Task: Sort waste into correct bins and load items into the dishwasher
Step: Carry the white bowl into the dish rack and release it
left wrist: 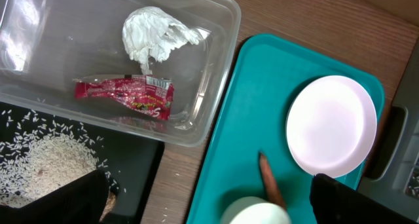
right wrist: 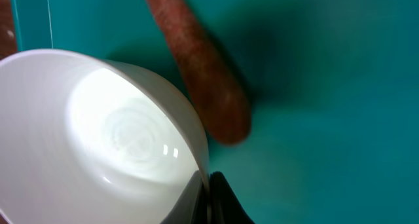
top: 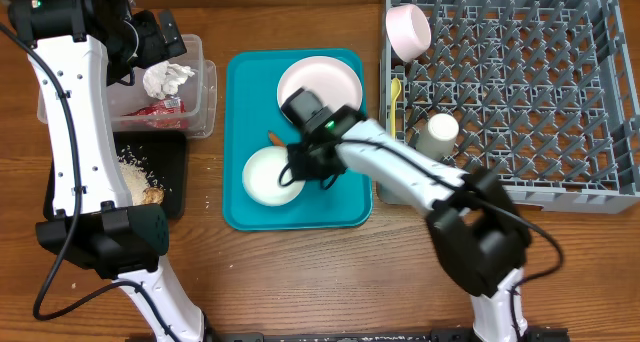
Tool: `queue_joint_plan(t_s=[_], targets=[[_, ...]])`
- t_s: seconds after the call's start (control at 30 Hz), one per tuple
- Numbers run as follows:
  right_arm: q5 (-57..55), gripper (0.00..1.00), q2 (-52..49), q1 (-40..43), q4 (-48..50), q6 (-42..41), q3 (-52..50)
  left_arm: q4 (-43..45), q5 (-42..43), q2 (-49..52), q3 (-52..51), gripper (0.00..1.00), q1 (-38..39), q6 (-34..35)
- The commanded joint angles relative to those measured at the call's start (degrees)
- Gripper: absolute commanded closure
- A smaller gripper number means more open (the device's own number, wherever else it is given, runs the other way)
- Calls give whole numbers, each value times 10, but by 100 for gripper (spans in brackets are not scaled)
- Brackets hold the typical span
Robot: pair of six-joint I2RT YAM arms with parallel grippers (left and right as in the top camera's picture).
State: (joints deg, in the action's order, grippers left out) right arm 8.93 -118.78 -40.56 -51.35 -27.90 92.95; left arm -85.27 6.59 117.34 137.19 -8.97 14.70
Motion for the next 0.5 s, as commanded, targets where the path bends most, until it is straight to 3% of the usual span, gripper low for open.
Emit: queue_joint_plan(t_s=[0.0,0.33,0.47], targets=[[-114,96,106,33,-23,26,65,1,-5,0,7,0,4,6],[-646,96,187,111,-60,25,107,1,-5,0,7,0,4,6],[-755,96,162,146,-58,34,99,1,-5,0,7,0,4,6]])
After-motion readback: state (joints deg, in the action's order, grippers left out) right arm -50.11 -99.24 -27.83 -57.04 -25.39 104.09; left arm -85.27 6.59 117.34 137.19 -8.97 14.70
